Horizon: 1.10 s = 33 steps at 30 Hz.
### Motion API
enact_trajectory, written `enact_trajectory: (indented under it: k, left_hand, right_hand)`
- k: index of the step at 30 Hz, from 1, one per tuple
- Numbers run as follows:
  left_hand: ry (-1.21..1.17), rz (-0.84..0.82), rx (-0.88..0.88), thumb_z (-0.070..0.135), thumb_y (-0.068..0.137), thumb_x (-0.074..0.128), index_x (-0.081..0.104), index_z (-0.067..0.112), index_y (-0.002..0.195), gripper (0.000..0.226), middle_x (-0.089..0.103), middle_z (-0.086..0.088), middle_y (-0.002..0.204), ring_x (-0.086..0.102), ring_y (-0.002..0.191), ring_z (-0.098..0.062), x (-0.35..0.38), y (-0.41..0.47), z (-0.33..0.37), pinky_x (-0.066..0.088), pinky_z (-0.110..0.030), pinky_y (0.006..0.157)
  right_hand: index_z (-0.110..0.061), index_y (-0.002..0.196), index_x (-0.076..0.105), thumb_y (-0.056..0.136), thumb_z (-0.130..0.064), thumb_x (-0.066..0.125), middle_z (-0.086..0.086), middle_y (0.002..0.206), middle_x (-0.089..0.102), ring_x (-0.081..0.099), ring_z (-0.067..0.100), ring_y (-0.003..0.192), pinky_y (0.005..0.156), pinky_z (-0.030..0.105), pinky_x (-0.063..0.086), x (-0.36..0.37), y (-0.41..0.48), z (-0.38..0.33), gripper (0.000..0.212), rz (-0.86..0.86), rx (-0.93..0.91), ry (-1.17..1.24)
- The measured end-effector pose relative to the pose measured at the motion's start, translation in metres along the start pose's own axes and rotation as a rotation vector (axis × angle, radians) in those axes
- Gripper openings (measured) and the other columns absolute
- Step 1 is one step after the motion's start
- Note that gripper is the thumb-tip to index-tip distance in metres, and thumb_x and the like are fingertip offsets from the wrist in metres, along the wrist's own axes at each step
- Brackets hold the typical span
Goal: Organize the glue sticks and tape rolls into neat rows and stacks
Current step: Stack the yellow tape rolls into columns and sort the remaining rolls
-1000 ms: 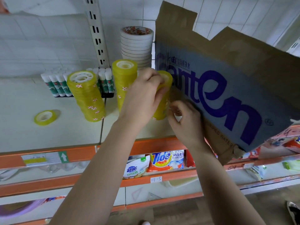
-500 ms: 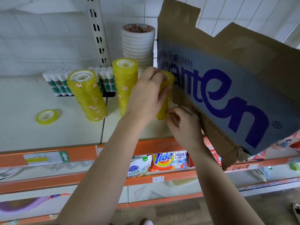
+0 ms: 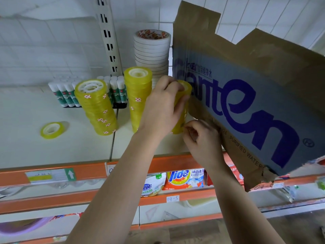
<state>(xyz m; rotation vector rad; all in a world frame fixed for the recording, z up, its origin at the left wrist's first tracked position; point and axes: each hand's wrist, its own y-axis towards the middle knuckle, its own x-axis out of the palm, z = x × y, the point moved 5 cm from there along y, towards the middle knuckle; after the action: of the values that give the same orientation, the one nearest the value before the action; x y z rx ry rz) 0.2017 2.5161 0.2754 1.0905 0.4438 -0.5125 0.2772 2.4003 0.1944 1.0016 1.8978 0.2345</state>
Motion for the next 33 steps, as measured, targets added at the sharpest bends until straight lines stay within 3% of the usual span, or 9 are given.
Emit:
enact_trajectory:
  k: [8, 10, 14, 21, 27, 33]
  left_hand:
    - [0.030, -0.005, 0.009, 0.015, 0.091, 0.063, 0.066, 0.000, 0.103, 0.020, 0.060, -0.014, 0.108, 0.061, 0.094, -0.027, 0.000, -0.002, 0.003, 0.045, -0.025, 0.074]
    - [0.060, -0.011, 0.024, 0.013, 0.090, 0.064, 0.066, -0.002, 0.106, 0.022, 0.061, -0.016, 0.108, 0.062, 0.095, -0.030, 0.000, -0.003, 0.005, 0.049, -0.030, 0.078]
    - [0.082, 0.002, 0.054, 0.013, 0.090, 0.064, 0.064, -0.002, 0.113, 0.028, 0.060, -0.017, 0.111, 0.061, 0.101, -0.031, -0.009, -0.004, 0.011, 0.053, -0.037, 0.084]
    - [0.167, 0.086, 0.119, 0.017, 0.093, 0.057, 0.069, 0.007, 0.100, 0.017, 0.064, -0.009, 0.100, 0.064, 0.084, -0.027, -0.054, -0.031, 0.011, 0.053, -0.040, 0.060]
    - [0.276, 0.092, 0.005, 0.021, 0.094, 0.057, 0.071, 0.010, 0.096, 0.017, 0.066, -0.006, 0.094, 0.064, 0.075, -0.028, -0.099, -0.066, -0.024, 0.051, -0.038, 0.064]
    - [0.384, 0.067, -0.188, 0.027, 0.094, 0.053, 0.068, 0.016, 0.091, 0.019, 0.066, -0.001, 0.087, 0.064, 0.064, -0.028, -0.145, -0.109, -0.085, 0.051, -0.042, 0.063]
  right_hand:
    - [-0.008, 0.089, 0.069, 0.085, -0.009, 0.067, 0.000, 0.085, 0.067, 0.056, 0.007, 0.075, 0.070, 0.011, 0.040, -0.001, -0.001, -0.001, 0.004, 0.004, 0.015, 0.011]
    - [-0.009, 0.087, 0.069, 0.085, -0.013, 0.064, -0.001, 0.083, 0.067, 0.055, 0.005, 0.074, 0.069, 0.012, 0.040, -0.001, -0.001, -0.003, 0.007, 0.017, 0.007, 0.021]
    - [-0.012, 0.085, 0.068, 0.086, -0.031, 0.052, -0.004, 0.082, 0.066, 0.055, 0.006, 0.074, 0.067, 0.026, 0.050, -0.005, 0.000, -0.004, 0.025, 0.041, -0.004, 0.053]
    - [-0.014, 0.087, 0.066, 0.087, -0.024, 0.058, -0.004, 0.084, 0.064, 0.055, 0.013, 0.077, 0.065, 0.032, 0.047, -0.009, -0.002, -0.032, 0.013, 0.097, -0.046, 0.057]
    - [-0.013, 0.087, 0.067, 0.087, -0.018, 0.061, -0.003, 0.078, 0.061, 0.051, 0.012, 0.068, 0.065, 0.029, 0.045, 0.011, -0.002, -0.082, 0.008, 0.102, -0.111, 0.177]
    - [-0.011, 0.092, 0.069, 0.088, -0.015, 0.062, -0.003, 0.082, 0.063, 0.058, 0.013, 0.069, 0.064, 0.033, 0.050, 0.067, -0.001, -0.141, 0.009, -0.083, -0.251, 0.328]
